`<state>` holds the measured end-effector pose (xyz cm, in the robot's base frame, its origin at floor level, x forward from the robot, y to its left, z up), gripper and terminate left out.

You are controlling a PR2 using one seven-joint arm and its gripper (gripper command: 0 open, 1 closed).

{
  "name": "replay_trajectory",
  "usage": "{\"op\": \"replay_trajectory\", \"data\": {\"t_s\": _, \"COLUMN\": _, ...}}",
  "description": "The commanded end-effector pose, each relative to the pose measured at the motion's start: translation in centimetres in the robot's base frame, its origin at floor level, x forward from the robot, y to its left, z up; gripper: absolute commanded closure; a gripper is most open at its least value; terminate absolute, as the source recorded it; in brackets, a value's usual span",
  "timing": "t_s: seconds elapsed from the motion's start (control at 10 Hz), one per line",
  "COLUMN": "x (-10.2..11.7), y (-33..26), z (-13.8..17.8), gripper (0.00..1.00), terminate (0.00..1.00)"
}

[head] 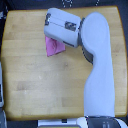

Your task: Folding a cloth

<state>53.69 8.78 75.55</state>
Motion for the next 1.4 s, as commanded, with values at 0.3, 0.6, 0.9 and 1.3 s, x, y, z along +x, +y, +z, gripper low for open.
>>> {"op": "replay_trajectory", "data": {"t_s": 0.3, "x": 0.9, "y": 1.4, "z": 0.2, "gripper": 1.0, "terminate": 0.0}}
{"op": "replay_trajectory", "data": {"t_s": 0.6, "x": 2.2, "y": 1.8, "z": 0.4, "gripper": 0.0, "terminate": 0.0}}
{"op": "replay_trajectory", "data": {"t_s": 0.9, "x": 4.4, "y": 2.0, "z": 0.8, "gripper": 0.0, "terminate": 0.0}}
{"op": "replay_trajectory", "data": {"t_s": 1.3, "x": 4.9, "y": 1.8, "z": 1.5, "gripper": 0.0, "terminate": 0.0}}
